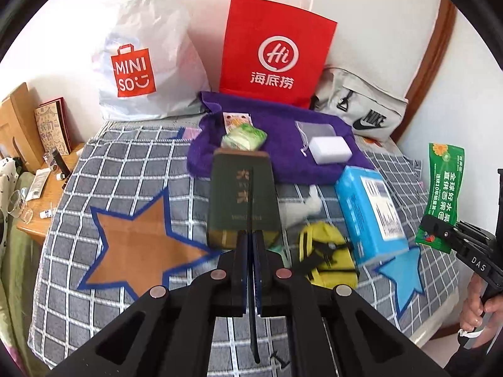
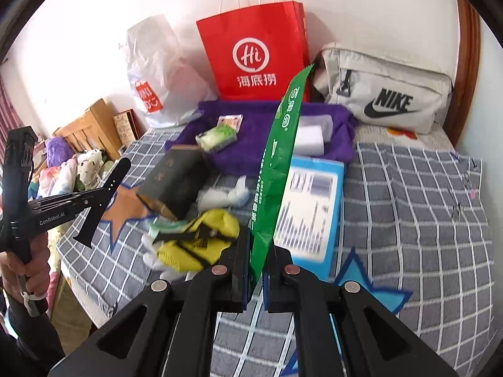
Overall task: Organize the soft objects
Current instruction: 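Lift and carry the green packet and black strap toward the purple towel, then lower onto the towel, right tool releasing the green packet while left releases the strap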
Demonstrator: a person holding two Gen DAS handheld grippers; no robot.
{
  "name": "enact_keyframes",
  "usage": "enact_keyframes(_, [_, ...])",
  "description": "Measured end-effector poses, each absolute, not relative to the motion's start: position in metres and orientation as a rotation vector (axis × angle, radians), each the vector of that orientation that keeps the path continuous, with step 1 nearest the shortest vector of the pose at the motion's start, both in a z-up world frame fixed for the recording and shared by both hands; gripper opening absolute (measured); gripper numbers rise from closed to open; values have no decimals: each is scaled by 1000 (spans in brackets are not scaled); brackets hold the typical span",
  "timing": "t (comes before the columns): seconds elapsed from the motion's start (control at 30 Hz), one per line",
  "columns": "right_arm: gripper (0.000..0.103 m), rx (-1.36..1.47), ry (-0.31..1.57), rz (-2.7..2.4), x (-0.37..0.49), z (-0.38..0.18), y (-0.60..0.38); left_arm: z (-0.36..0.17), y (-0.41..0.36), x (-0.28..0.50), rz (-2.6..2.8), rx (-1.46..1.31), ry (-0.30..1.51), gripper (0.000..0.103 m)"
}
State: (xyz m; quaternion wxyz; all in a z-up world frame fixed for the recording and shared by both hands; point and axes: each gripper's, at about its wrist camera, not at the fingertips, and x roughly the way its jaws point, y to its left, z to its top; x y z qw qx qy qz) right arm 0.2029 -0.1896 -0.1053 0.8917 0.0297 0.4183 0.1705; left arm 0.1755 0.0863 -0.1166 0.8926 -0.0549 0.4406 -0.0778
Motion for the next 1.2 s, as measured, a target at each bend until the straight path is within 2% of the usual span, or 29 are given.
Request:
enact_keyframes(0.77, [7, 51, 841, 298, 310, -96, -197, -99, 70, 278, -143, -92, 911, 4])
enact_keyframes(1.2, [7, 71, 883, 291, 380, -112, -193, -112, 74, 334, -119, -120, 935, 4])
